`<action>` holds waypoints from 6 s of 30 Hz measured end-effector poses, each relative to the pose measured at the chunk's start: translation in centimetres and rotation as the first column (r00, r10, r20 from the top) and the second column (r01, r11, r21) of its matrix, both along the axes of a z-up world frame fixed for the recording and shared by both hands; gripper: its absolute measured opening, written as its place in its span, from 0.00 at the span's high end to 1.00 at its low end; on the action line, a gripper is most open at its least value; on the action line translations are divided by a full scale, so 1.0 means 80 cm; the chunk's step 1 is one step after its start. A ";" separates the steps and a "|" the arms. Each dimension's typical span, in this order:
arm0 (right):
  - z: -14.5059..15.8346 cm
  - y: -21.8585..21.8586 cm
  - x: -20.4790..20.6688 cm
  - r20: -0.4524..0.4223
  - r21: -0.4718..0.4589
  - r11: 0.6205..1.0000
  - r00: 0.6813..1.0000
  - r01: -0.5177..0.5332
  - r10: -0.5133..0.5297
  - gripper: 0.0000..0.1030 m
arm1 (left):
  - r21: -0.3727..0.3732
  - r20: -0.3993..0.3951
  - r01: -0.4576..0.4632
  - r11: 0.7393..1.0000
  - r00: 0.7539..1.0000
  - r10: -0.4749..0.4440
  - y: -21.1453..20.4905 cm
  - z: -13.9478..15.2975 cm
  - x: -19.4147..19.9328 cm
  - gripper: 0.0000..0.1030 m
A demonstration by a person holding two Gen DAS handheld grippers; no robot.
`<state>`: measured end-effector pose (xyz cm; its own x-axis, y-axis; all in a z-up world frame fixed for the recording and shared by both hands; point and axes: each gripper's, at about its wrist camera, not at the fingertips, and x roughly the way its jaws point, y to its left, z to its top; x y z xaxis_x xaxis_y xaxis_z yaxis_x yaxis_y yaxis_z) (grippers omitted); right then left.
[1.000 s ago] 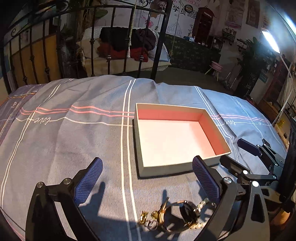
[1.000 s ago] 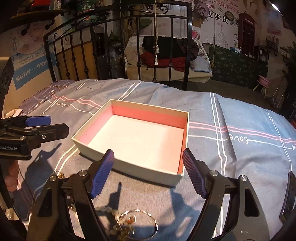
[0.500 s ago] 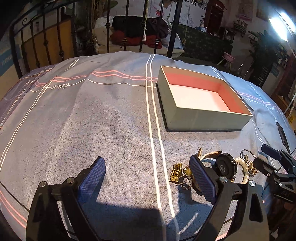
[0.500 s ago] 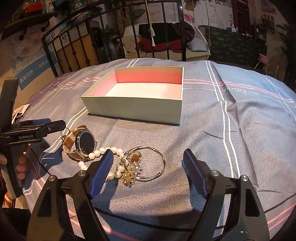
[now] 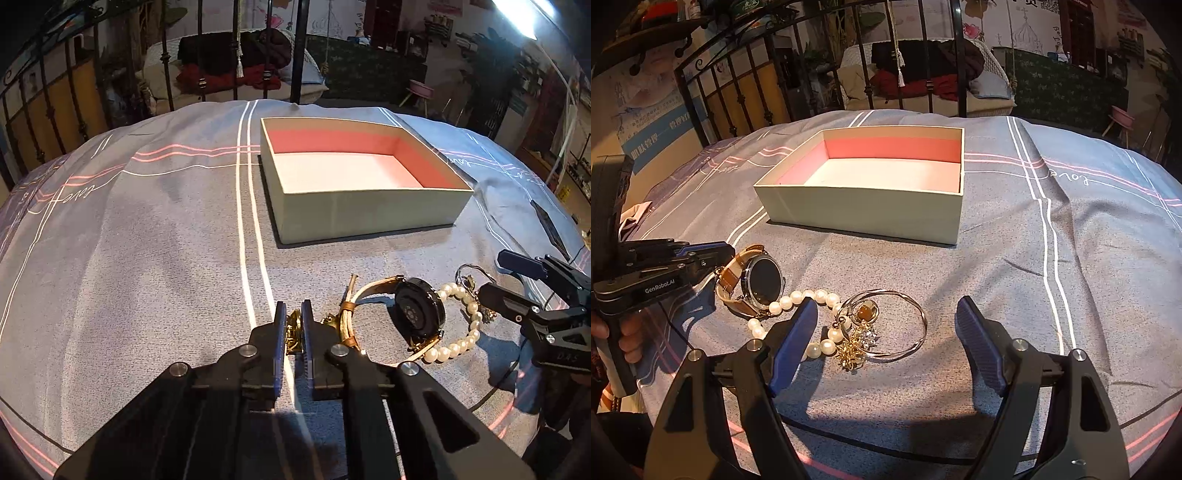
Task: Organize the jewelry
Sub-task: 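Grasp a gold ring with the left tool while the right tool grasps the wire bangle, then lower ring and bangle into the box and open both tools, then grasp a gold ring with the left tool while the right tool grasps a gold flower charm, then carry ring and charm into the box and open both tools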
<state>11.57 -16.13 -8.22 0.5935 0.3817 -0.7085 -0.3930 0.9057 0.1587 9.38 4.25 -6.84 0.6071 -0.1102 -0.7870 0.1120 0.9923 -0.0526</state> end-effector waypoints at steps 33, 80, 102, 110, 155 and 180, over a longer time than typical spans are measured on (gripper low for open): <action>0.058 0.027 0.041 0.112 -0.016 0.999 0.993 -0.028 0.030 0.45 | -0.097 0.116 0.054 0.994 0.992 -0.043 -0.032 0.074 0.047 0.93; 0.083 0.015 0.117 0.234 -0.028 0.986 0.960 0.167 -0.156 0.08 | -0.220 0.072 -0.115 0.969 0.988 0.134 -0.001 0.095 0.139 0.18; 0.001 -0.009 -0.032 0.057 0.022 0.999 0.998 0.038 -0.039 0.11 | -0.159 -0.043 -0.154 0.975 0.988 0.149 0.030 0.013 -0.021 0.09; -0.004 -0.002 -0.032 0.044 0.012 1.000 0.999 0.023 -0.024 0.11 | -0.009 -0.040 -0.034 0.999 0.999 0.033 0.011 0.000 -0.031 0.32; 0.016 0.012 -0.034 0.037 0.011 0.995 0.995 -0.098 0.098 0.82 | -0.090 0.055 0.063 0.994 0.997 -0.058 -0.017 0.037 -0.024 0.81; 0.075 0.044 0.130 0.155 -0.009 1.000 0.988 0.001 0.000 0.82 | -0.103 0.101 -0.001 0.995 0.995 0.011 -0.054 0.083 0.148 0.81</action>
